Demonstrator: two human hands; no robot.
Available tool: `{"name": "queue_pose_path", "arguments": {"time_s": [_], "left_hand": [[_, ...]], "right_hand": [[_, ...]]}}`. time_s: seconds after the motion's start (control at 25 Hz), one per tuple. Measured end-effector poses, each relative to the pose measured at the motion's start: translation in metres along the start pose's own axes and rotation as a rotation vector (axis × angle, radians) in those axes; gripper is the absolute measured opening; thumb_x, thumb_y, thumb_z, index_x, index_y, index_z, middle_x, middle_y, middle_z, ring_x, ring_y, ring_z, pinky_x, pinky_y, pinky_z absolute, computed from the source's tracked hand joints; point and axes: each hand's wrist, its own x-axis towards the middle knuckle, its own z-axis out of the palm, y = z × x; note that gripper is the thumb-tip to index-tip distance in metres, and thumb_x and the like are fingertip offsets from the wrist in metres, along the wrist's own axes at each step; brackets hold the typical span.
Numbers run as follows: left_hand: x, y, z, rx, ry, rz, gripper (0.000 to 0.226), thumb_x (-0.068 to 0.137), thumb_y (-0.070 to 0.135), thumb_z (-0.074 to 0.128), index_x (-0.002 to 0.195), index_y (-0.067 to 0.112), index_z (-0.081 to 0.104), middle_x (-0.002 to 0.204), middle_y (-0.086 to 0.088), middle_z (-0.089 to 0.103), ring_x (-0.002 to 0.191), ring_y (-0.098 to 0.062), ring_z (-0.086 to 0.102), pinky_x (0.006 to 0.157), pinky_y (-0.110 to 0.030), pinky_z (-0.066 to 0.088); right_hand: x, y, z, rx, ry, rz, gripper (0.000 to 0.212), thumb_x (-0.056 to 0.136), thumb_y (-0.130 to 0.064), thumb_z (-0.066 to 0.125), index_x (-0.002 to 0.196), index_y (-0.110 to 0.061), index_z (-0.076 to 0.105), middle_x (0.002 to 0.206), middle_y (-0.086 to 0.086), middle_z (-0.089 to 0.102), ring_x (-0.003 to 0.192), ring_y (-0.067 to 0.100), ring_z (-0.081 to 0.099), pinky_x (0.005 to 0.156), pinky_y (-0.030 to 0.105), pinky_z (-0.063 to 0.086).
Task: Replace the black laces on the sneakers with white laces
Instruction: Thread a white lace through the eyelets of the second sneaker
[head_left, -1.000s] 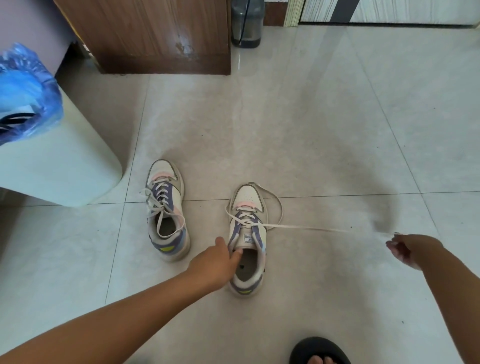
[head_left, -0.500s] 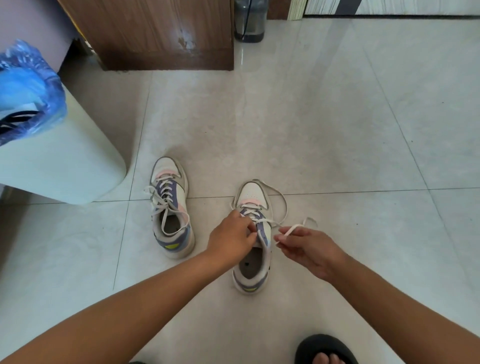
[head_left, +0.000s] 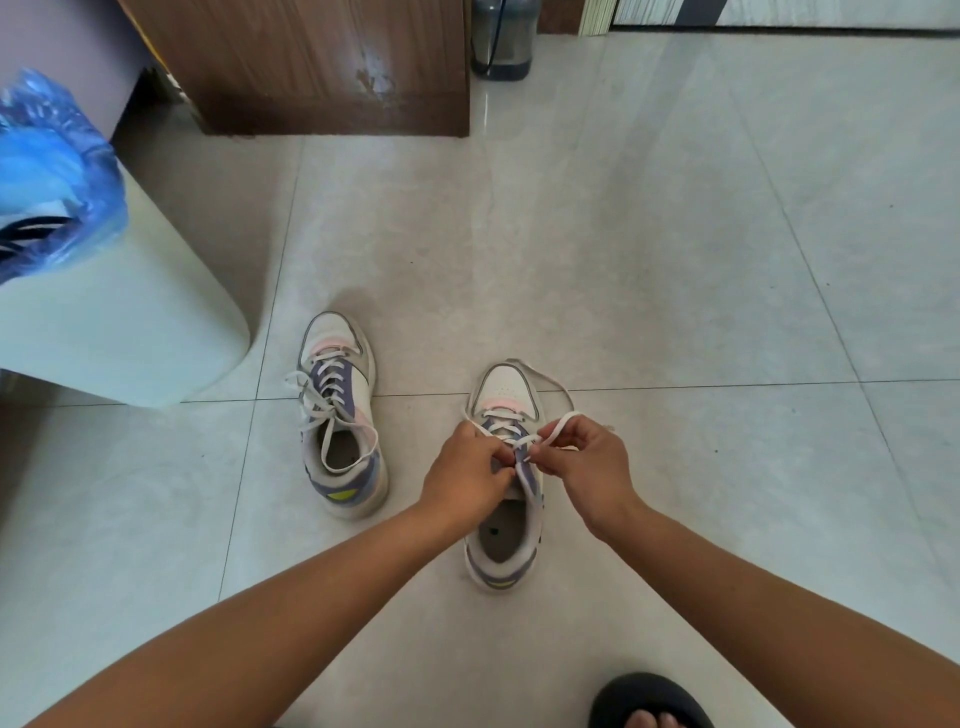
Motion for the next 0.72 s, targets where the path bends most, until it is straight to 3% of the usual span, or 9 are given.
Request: {"name": "queue_pose_path", "arguments": {"time_s": [0.24,0.48,0.6,0.72], "left_hand": [[-0.001,-0.002,0.009,0.067,0.015,-0.046,0.023,0.094,0.030,0.052,0.109,0.026,0.069,0.099,0.000,0.041,0.095,-0.018,0.049,0.072,-0.027,0.042],[-0.002,0.000,0.013,0.104,0.015,-0.078,0.022,0.094,0.026,0.049,0.107,0.021,0.066,0.113,-0.005,0.045,0.102,-0.023,0.050,0.077,-0.033,0.046],[-0.005,-0.002,0.017,0.115,0.049,-0.047,0.021,0.094,0.027,0.049,0.106,0.019,0.065,0.110,-0.004,0.043,0.103,-0.020,0.044,0.073,-0.029,0.044],[-0.005,-0.005,0.023,0.062,0.059,-0.008,0.017,0.092,0.028,0.055,0.101,0.019,0.067,0.103,0.000,0.037,0.102,-0.019,0.039,0.079,-0.029,0.046]], "right_hand": [[0.000,0.001,-0.004,-0.301,-0.115,-0.156,0.028,0.077,0.000,0.071,0.062,-0.020,0.058,0.070,0.000,0.065,0.074,0.020,0.066,0.072,0.032,0.055],[-0.011,0.009,0.010,-0.138,-0.026,-0.057,0.014,0.077,-0.004,0.074,0.070,-0.010,0.064,0.072,0.000,0.070,0.070,0.013,0.067,0.067,0.024,0.053],[-0.017,0.015,0.012,-0.142,-0.016,-0.053,0.014,0.080,-0.011,0.072,0.069,-0.011,0.064,0.070,0.001,0.068,0.066,0.010,0.062,0.063,0.021,0.050],[-0.018,0.016,0.008,0.008,-0.007,0.060,0.008,0.083,-0.010,0.070,0.076,-0.005,0.070,0.071,0.004,0.067,0.066,0.010,0.062,0.061,0.020,0.051]]}}
